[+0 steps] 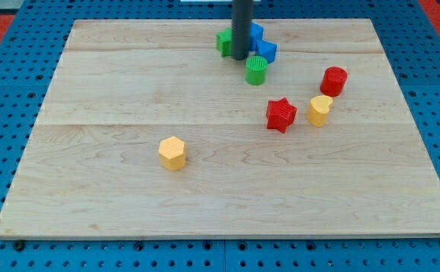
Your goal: Push the cube along with the green star slightly to the right
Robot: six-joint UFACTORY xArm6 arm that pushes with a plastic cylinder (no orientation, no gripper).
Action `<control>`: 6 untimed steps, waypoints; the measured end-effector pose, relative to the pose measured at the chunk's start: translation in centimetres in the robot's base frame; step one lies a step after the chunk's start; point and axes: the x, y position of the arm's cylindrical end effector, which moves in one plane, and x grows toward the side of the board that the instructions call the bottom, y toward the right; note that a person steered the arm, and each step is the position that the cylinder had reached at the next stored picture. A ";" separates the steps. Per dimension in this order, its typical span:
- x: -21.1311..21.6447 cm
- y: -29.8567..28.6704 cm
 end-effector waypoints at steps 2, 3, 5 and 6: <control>-3.2 -5.5; -4.8 -4.4; -4.8 8.4; -5.8 8.9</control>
